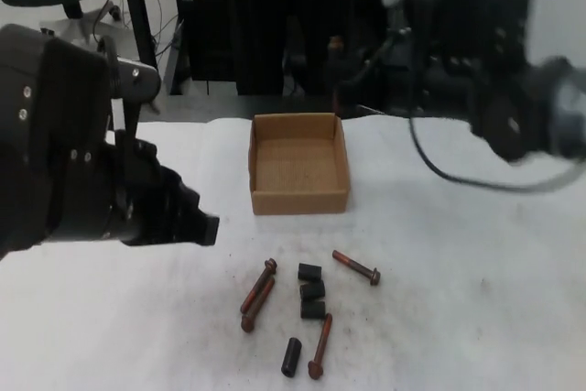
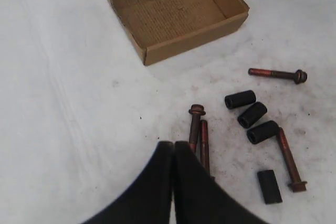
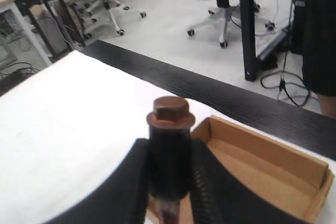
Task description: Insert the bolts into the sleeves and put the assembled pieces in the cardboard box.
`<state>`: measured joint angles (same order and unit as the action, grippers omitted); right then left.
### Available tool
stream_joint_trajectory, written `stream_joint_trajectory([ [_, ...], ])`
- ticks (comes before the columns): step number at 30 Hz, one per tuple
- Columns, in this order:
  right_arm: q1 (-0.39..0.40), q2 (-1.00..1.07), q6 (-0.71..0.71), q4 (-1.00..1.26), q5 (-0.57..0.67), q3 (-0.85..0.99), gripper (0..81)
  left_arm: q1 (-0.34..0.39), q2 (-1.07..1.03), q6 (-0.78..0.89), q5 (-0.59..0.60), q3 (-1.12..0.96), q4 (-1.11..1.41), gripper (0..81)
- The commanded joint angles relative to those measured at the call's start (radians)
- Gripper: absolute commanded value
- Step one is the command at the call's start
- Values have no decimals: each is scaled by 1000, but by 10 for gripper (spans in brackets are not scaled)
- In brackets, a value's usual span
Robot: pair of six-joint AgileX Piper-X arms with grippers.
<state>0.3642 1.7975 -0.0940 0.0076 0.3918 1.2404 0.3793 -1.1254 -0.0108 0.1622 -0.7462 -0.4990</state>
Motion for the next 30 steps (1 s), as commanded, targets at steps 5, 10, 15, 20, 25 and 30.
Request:
stream_joint_trajectory([
  [5, 22, 166, 66, -202, -106, 238, 8, -2, 3, -12, -8, -2, -75, 3],
  [10, 56, 303, 133, -346, -211, 417, 8, -2, 3, -12, -2, -2, -129, 3],
  [15, 63, 396, 133, -458, -239, 504, 8, -2, 3, -12, -2, -2, -168, 3],
  [20, 64, 418, 133, -458, -289, 503, 7, -2, 3, -12, -2, -2, -177, 3],
  [25, 64, 429, 133, -453, -281, 503, 208, -2, 3, -35, -1, -2, -177, 3],
  [30, 64, 427, 131, -452, -281, 503, 384, -2, 3, -35, -1, -2, -177, 3],
])
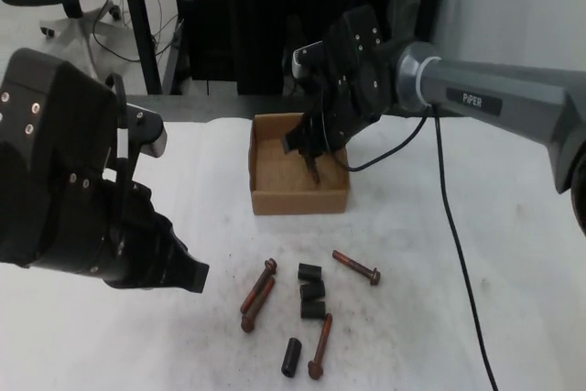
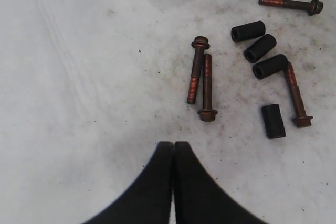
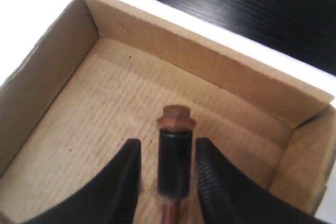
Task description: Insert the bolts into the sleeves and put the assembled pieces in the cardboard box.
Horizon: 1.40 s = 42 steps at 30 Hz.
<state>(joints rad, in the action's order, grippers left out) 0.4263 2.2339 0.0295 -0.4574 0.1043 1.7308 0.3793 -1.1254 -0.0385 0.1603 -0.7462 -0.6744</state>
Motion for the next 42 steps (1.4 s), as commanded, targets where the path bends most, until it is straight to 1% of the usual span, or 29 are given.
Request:
stream_joint_trajectory([
  [1, 2, -17, 8, 13, 6, 13, 377, -2, 3, -7, 1, -2, -2, 3],
  [4, 6, -68, 8, 13, 6, 13, 330, -2, 3, -9, 1, -2, -2, 3],
  [6, 7, -129, -29, -5, 6, 13, 300, -2, 3, -27, 1, -2, -2, 3],
  [10, 7, -275, -29, -135, 6, 13, 267, -2, 3, -38, 19, -2, 10, 3],
  [12, 5, -351, -22, -230, 6, 9, 254, -2, 3, -38, 68, -2, 31, 3],
  [16, 7, -469, 25, -403, 6, -5, 215, 0, -2, -22, 204, -2, 123, 3],
  [17, 11, -498, 27, -430, 6, -21, 207, 0, -7, -5, 227, -2, 156, 3],
  [20, 18, -572, 23, -480, 6, -95, 203, 0, -49, 24, 230, -2, 216, 7],
  [22, 17, -620, 5, -489, 6, -170, 203, 2, -87, 24, 230, -2, 223, 32],
  [24, 17, -665, -16, -489, 6, -256, 203, 11, -131, 24, 230, -2, 216, 79],
  [27, 17, -724, -29, -489, 6, -372, 203, 38, -207, 24, 184, -6, 228, 180],
  [29, 17, -769, -38, -489, 6, -447, 203, 58, -260, 24, 106, -18, 262, 237],
  [30, 17, -791, -45, -489, 6, -474, 203, 69, -288, 24, 65, -25, 285, 251],
  [32, 17, -833, -65, -481, 6, -534, 203, 88, -339, 24, 30, -44, 331, 255],
  [36, 17, -899, -82, -471, 6, -611, 203, 128, -452, 24, 24, -117, 302, 255],
  [39, 17, -943, -82, -469, 6, -638, 203, 155, -523, 24, -52, -182, 264, 255],
  [42, 17, -973, -82, -475, 6, -642, 203, 168, -582, 24, -75, -230, 258, 255],
])
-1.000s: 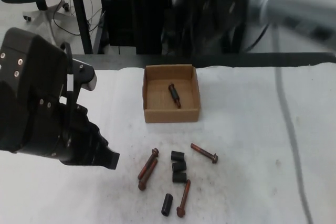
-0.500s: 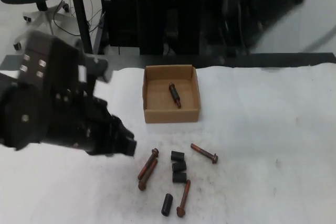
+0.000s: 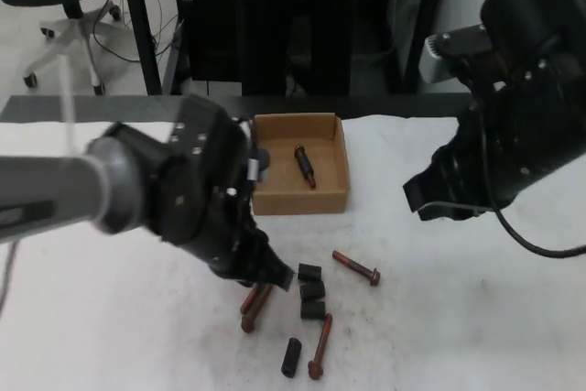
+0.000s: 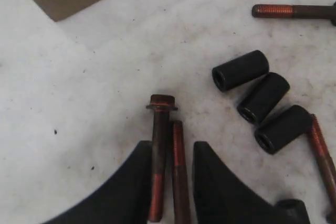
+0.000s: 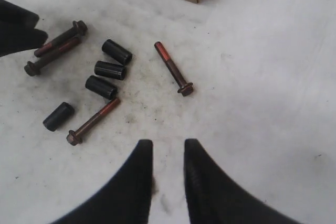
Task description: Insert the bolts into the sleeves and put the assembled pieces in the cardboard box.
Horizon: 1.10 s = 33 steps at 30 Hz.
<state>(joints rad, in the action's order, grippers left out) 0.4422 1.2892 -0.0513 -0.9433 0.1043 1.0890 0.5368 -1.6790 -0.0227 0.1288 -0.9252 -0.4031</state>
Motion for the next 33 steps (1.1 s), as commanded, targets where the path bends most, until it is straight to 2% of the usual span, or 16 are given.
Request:
stream_joint_trajectory([
  [1, 1, -38, -2, 11, 6, 0, 203, 13, -43, 8, -46, -64, -13, 255],
  [9, 1, -74, -2, 11, 6, 0, 203, 13, -96, 5, -48, -104, -62, 255],
  [17, 1, -73, -25, 6, 64, 0, 203, 13, -122, -107, -154, -104, -57, 255],
  [27, 1, -73, -25, 6, 68, 0, 203, 13, -163, -116, -155, -104, -51, 255],
  [33, 1, -73, -25, 6, 90, 0, 203, 13, -190, -217, -311, -104, -70, 255],
])
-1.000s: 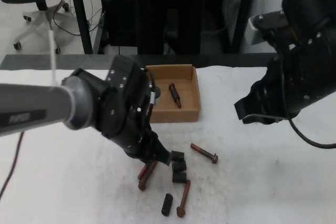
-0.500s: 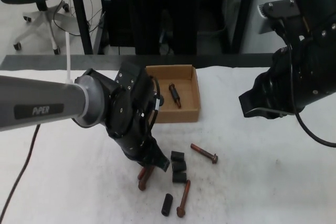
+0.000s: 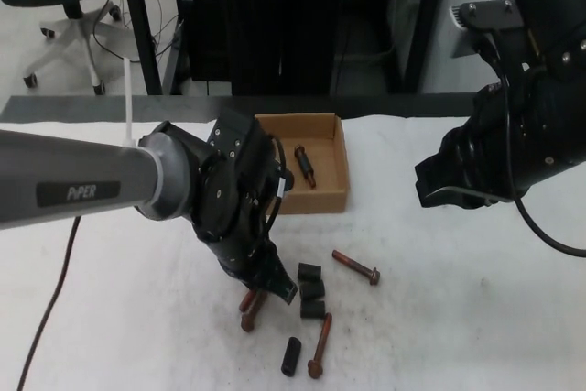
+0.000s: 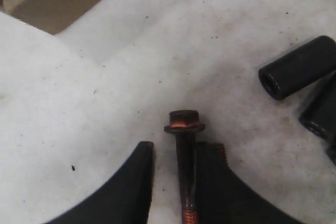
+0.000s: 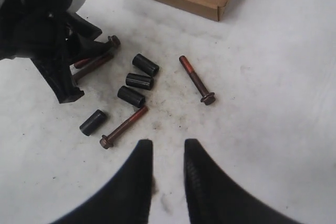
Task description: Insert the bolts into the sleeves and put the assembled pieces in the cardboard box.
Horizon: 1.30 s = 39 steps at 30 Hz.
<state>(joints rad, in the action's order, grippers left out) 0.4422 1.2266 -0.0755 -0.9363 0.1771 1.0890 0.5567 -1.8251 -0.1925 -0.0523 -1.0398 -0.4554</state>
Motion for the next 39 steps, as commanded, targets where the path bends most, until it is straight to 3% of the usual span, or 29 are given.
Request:
stream_joint_trajectory([
  [1, 1, -11, -1, -1, 18, 0, 203, -9, -47, -59, -146, 11, -23, 255],
  [8, 1, -11, -1, -1, 18, 0, 203, -28, -47, -70, -241, 11, -34, 255],
  [13, 1, -11, -1, -1, 18, 0, 203, -28, -47, -43, -235, 11, -59, 255],
  [23, 1, -11, -1, -1, 18, 0, 203, -28, -47, 113, 21, 11, -55, 252],
  [31, 1, -11, -1, -1, 18, 0, 203, -28, -52, 175, 39, 11, -52, 72],
  [39, 1, -11, -1, -1, 18, 0, 203, -28, -54, 175, 39, 7, 17, 68],
])
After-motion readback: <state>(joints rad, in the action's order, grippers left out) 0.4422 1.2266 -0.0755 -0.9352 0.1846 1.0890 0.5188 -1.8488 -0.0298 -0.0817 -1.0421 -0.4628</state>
